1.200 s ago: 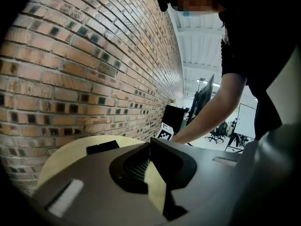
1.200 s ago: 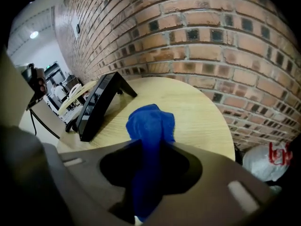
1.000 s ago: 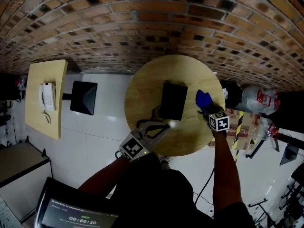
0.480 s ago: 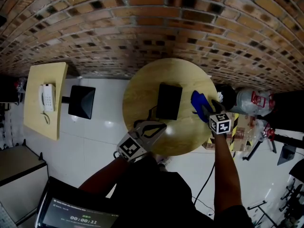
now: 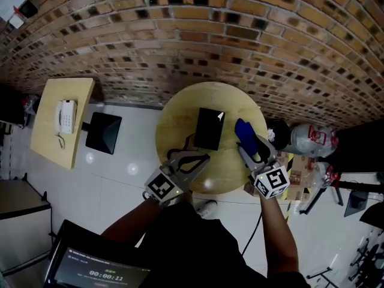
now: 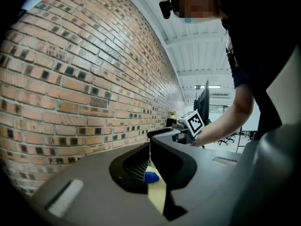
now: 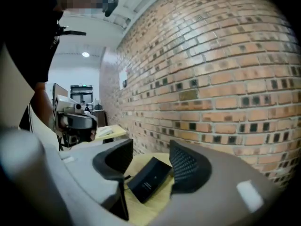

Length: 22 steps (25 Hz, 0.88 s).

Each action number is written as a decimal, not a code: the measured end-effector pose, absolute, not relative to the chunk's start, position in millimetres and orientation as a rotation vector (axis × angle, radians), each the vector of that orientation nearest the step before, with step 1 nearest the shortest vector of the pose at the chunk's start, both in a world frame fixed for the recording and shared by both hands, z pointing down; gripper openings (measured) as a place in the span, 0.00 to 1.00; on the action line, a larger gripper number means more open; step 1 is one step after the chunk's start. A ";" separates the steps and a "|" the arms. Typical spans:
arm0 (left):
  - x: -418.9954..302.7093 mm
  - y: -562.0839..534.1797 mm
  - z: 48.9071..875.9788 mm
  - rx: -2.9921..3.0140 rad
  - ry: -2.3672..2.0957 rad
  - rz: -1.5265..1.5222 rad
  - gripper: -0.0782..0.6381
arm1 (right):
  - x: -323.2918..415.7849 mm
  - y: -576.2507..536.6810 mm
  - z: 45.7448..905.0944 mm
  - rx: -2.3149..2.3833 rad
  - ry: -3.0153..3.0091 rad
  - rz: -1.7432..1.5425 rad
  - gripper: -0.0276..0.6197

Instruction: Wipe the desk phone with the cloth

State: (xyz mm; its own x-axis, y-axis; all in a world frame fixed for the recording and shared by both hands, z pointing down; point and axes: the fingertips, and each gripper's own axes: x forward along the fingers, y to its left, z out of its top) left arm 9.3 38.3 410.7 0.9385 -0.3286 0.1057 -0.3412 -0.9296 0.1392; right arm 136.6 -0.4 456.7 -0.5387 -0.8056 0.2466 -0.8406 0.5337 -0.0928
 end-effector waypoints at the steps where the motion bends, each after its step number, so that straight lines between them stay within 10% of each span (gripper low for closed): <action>1: 9.6 44.9 403.0 2.948 -0.518 0.102 0.10 | 125.2 11.9 444.5 1.377 -2.635 0.283 0.41; 15: 1.7 155.9 370.1 3.024 -0.520 0.089 0.09 | 40.5 167.6 386.6 1.131 -2.880 0.258 0.06; 22: -5.8 202.9 362.5 3.019 -0.520 0.068 0.09 | 12.0 226.7 377.2 1.076 -2.918 0.310 0.04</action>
